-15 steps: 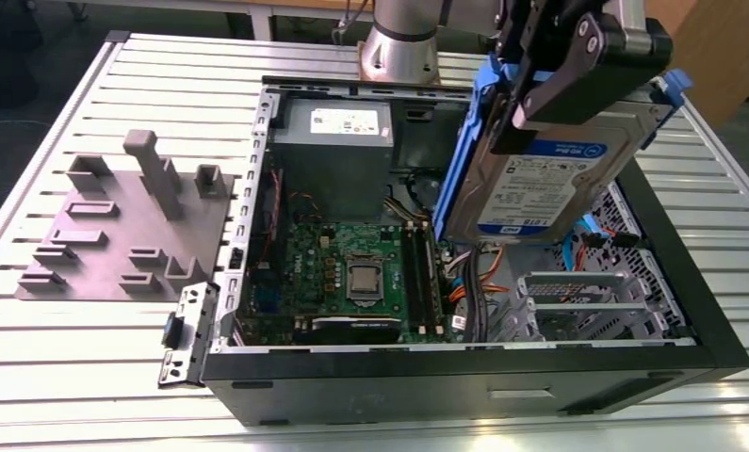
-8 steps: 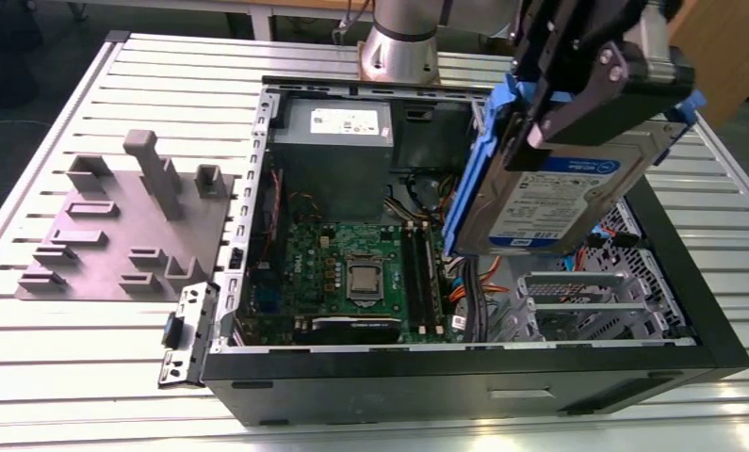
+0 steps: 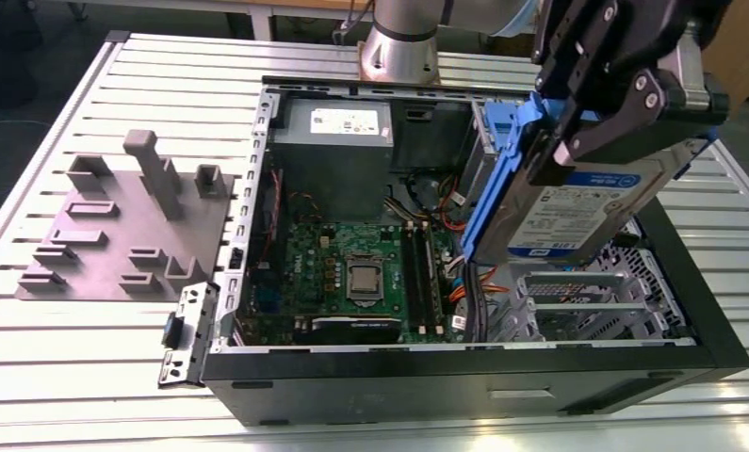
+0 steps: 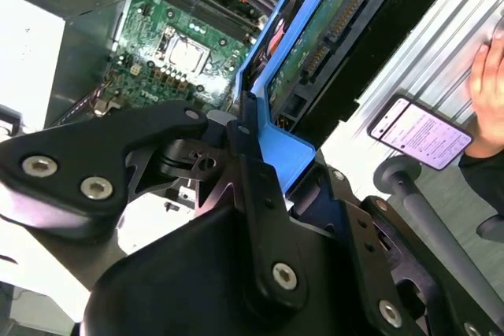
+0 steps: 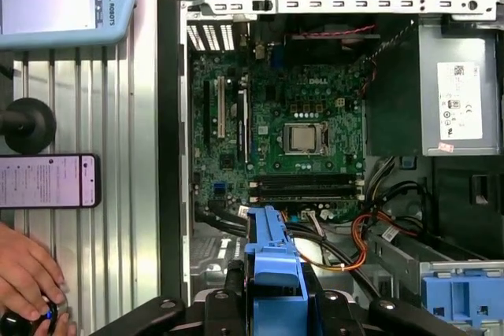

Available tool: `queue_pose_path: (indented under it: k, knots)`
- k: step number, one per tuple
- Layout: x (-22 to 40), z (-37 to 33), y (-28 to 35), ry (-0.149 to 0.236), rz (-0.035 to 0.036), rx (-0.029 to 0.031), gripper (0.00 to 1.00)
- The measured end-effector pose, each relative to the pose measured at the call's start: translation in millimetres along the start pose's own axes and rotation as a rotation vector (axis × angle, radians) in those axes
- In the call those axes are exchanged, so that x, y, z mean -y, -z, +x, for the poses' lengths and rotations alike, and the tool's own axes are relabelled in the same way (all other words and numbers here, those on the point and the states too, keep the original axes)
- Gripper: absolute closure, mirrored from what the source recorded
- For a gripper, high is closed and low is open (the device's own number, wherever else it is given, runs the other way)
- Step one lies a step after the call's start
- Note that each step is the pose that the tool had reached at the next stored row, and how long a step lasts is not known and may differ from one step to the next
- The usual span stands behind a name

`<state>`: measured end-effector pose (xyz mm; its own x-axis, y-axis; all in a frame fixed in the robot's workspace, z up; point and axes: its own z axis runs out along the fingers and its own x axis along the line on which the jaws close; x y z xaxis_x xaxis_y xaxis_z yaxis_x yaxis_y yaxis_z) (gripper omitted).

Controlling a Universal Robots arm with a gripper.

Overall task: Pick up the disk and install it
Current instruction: 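Insert the disk into the insertion slot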

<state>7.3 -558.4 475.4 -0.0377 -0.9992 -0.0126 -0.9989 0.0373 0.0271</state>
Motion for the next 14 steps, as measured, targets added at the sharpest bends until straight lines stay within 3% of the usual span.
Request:
queue_pose_path:
  k: [5,9,14]
  knots:
    - [8.5,6.0,-5.1,0.000,0.0000,0.0001,0.64]
    - [15.4,6.8,-8.4,0.000,0.0000,-0.0003,0.64]
    - [15.6,6.9,-8.6,0.000,0.0000,-0.0003,0.64]
